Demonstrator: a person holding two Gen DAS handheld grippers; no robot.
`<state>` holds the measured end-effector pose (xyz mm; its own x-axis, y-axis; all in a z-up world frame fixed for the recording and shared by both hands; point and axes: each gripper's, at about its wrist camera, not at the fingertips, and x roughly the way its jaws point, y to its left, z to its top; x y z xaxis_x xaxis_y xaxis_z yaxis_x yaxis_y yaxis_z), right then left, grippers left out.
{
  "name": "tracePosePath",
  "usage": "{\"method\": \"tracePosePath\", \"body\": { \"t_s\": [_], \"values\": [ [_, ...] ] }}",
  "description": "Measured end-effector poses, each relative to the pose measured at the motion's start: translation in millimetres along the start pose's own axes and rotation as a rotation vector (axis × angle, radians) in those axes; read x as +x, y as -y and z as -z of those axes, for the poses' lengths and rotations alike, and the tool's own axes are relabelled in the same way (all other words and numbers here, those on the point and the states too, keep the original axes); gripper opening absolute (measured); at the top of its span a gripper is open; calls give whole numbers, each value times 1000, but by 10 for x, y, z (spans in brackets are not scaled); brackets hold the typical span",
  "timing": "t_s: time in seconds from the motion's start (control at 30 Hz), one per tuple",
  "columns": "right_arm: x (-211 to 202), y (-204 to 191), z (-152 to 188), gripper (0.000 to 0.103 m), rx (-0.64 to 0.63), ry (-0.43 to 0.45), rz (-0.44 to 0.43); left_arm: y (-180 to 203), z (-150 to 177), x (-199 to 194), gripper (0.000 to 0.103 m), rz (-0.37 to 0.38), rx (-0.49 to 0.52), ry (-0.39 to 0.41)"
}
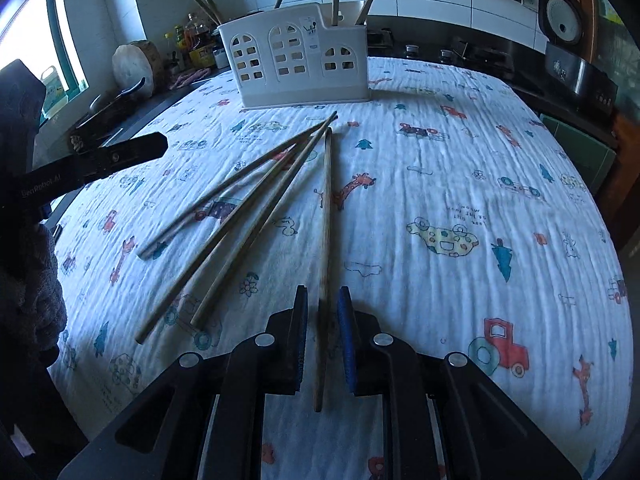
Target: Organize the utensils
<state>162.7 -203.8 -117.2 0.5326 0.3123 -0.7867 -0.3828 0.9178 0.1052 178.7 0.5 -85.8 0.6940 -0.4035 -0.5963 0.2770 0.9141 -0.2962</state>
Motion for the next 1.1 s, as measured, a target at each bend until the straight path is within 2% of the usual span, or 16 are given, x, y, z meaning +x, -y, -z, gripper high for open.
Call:
{"method": "tracePosePath", "body": {
  "t_s": [0.17,0.33,0.4,0.43,0.47,0.77,0.93,1.03,1.1],
  "values": [
    [35,-38,-29,15,-13,4,21,8,83,106,5,-40,31,-66],
    [41,-44,-34,16,-18,4,32,10,115,159,7,-126,83,-97],
    [47,-53,-38,14,-25,2,39,-34,109,201,15,-139,77,-118],
    [49,-55,-40,14,-29,2,42,-52,112,221,23,-148,76,-127],
    [50,-53,-40,14,-29,2,42,-65,113,234,25,-160,78,-133],
    [45,-35,-32,14,-20,4,32,-93,125,403,22,-165,90,-208],
    [43,-42,-31,15,-23,7,34,-26,120,436,22,-194,143,-234],
    [45,-60,-24,10,-32,16,54,-22,82,461,21,-200,137,-263],
    [41,-46,-27,7,-23,17,55,-11,64,477,11,-221,144,-280]
  ]
}}
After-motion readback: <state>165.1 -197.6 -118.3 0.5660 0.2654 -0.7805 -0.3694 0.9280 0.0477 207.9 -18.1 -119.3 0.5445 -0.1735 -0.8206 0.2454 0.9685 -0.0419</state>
